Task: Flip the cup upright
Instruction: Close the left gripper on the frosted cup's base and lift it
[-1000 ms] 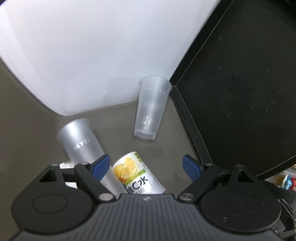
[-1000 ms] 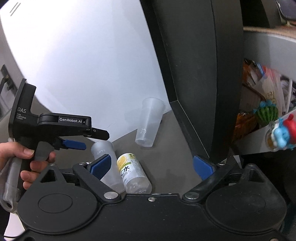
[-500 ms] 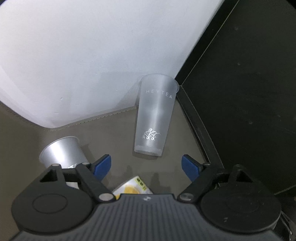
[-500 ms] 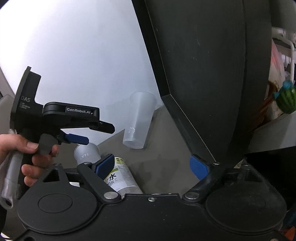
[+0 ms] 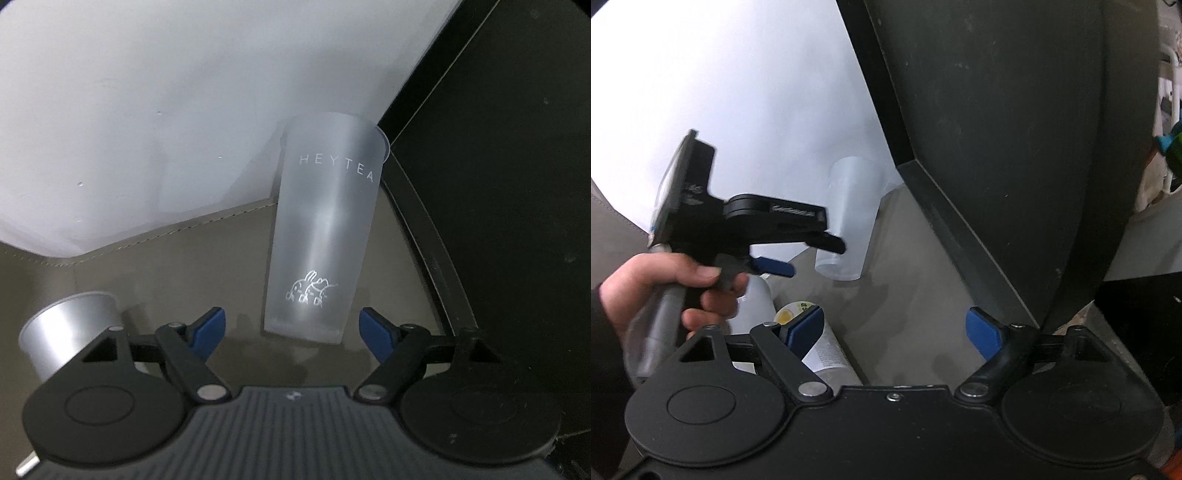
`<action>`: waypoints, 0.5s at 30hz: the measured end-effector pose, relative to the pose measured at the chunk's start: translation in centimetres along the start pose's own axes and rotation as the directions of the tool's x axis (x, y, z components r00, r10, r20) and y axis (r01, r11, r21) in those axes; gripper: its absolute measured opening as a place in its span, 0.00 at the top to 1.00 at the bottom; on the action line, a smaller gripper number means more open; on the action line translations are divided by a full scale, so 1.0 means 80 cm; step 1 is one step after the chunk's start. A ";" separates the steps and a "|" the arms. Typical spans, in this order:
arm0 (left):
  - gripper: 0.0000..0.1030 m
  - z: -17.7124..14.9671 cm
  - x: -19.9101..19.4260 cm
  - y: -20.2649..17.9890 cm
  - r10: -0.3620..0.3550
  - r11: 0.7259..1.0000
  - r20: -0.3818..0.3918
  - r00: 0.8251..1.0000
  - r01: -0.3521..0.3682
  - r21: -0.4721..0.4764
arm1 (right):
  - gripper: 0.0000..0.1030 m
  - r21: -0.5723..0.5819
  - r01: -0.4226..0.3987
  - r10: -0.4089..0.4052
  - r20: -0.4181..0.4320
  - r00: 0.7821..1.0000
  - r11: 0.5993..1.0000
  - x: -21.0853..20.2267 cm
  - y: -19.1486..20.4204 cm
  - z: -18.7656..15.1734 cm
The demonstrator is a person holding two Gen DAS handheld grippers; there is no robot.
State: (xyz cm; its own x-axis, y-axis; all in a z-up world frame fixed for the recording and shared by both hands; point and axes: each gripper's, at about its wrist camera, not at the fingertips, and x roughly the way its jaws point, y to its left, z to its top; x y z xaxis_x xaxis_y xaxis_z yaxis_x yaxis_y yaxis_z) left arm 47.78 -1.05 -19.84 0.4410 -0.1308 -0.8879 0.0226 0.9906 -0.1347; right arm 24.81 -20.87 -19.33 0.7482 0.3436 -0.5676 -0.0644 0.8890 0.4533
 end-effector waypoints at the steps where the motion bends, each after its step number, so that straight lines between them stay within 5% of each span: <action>1: 0.23 0.002 0.003 -0.001 0.001 1.000 0.000 1.000 -0.001 0.001 | 0.19 0.005 -0.001 0.001 -0.010 1.000 1.000 0.002 0.000 -0.001; 8: 0.24 0.016 0.027 -0.005 0.010 1.000 -0.003 1.000 -0.010 0.023 | 0.19 0.042 0.010 -0.008 -0.046 0.999 0.999 0.010 -0.003 -0.002; 10: 0.39 0.018 0.034 -0.007 0.015 1.000 -0.010 1.000 -0.014 0.026 | 0.19 0.059 0.012 -0.009 -0.057 0.998 0.998 0.011 -0.004 -0.002; 15: 0.44 0.015 0.026 -0.008 -0.003 1.000 0.010 1.000 0.003 0.002 | 0.19 0.096 0.011 -0.004 -0.073 0.997 0.995 0.007 -0.009 -0.003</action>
State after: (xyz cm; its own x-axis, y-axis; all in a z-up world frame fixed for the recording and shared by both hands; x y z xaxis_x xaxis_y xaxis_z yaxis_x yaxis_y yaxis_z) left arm 49.75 -1.90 -21.08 0.4499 -0.1336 -0.8830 0.0256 0.9903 -0.1367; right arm 25.06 -21.22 -20.13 0.6981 0.3609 -0.6183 0.0080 0.8596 0.5108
